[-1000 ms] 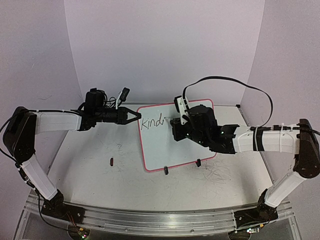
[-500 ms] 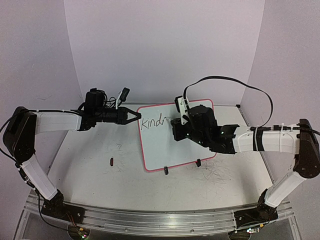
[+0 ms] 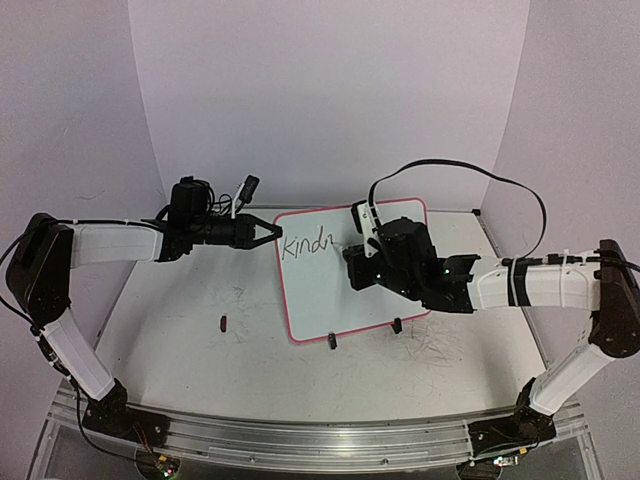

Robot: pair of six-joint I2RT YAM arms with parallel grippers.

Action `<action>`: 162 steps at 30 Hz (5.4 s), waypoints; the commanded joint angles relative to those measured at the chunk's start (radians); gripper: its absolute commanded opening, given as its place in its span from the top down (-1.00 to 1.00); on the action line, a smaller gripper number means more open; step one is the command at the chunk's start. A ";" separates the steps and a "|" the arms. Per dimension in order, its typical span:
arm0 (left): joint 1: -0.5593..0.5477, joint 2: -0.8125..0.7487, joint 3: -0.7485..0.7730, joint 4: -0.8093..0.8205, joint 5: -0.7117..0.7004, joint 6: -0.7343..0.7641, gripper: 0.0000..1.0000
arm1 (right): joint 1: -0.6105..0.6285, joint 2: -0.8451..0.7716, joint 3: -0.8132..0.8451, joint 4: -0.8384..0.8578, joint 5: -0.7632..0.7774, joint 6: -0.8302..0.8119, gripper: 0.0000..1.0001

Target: Write a sentence on the whiteboard

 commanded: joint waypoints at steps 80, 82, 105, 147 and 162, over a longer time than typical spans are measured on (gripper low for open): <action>-0.009 -0.050 -0.002 0.018 0.009 0.027 1.00 | -0.045 -0.010 0.015 0.041 -0.019 0.002 1.00; -0.009 -0.051 -0.002 0.017 0.009 0.027 1.00 | -0.045 -0.018 0.000 0.035 -0.026 0.010 1.00; -0.009 -0.046 -0.001 0.018 0.009 0.027 1.00 | -0.044 -0.099 -0.072 -0.007 0.043 0.034 1.00; -0.010 -0.049 0.000 0.017 0.012 0.027 1.00 | -0.063 -0.052 -0.038 0.073 -0.012 -0.001 1.00; -0.010 -0.050 -0.002 0.018 0.012 0.027 1.00 | -0.060 -0.068 -0.061 0.025 -0.004 0.004 1.00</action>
